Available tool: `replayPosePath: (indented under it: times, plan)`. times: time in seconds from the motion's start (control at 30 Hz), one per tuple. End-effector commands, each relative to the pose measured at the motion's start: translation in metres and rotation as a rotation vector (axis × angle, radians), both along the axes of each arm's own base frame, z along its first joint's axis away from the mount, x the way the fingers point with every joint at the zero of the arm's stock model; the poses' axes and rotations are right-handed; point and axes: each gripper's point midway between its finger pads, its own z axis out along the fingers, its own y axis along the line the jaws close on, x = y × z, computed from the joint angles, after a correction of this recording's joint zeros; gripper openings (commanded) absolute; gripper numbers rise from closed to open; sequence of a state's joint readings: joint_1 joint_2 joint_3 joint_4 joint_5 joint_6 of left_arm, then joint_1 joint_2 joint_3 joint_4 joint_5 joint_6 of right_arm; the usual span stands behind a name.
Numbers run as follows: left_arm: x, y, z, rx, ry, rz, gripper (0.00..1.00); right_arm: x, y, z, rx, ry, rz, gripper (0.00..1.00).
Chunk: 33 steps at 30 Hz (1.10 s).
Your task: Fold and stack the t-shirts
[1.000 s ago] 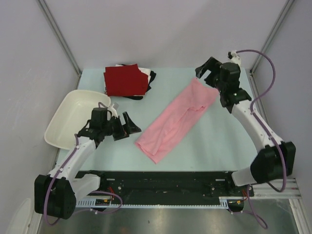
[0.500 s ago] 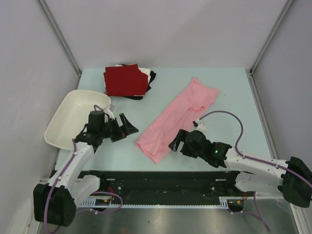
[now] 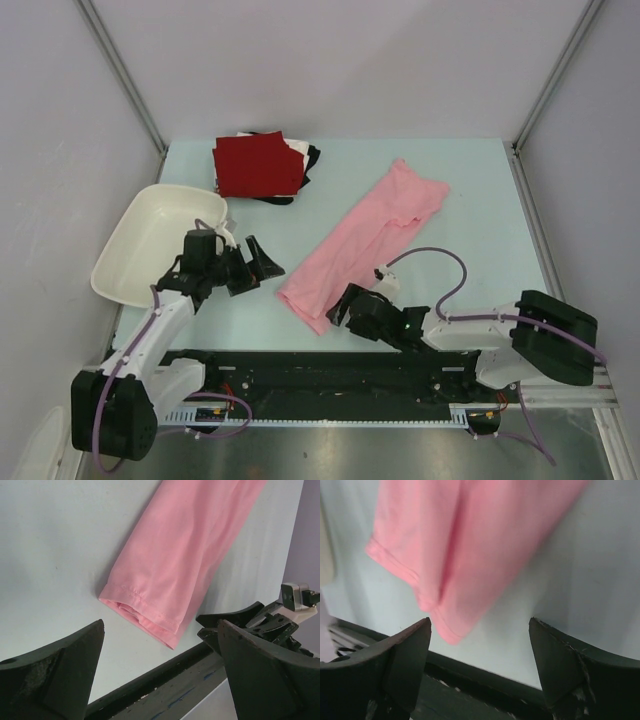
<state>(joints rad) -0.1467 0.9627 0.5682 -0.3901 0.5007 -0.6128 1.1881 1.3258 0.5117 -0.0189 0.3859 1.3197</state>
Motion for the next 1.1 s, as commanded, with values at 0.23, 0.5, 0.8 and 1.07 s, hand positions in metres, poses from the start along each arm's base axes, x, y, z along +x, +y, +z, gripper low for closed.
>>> replayPosePath:
  times: [0.23,0.5,0.8,1.07]
  plan:
    - [0.003,0.004,-0.005,0.001,0.010,-0.014,1.00,0.005,0.041,-0.036,0.097,0.066,0.029,0.73]
    - [0.002,0.003,-0.007,-0.010,0.016,-0.014,1.00,0.002,0.030,-0.033,0.044,0.045,0.018,0.18]
    - [0.000,0.002,-0.008,-0.022,0.021,-0.016,1.00,0.002,-0.003,-0.023,-0.077,-0.004,-0.010,0.00]
    - [-0.011,-0.014,-0.005,-0.102,0.006,-0.038,1.00,-0.021,-0.088,0.003,-0.278,-0.013,-0.052,0.00]
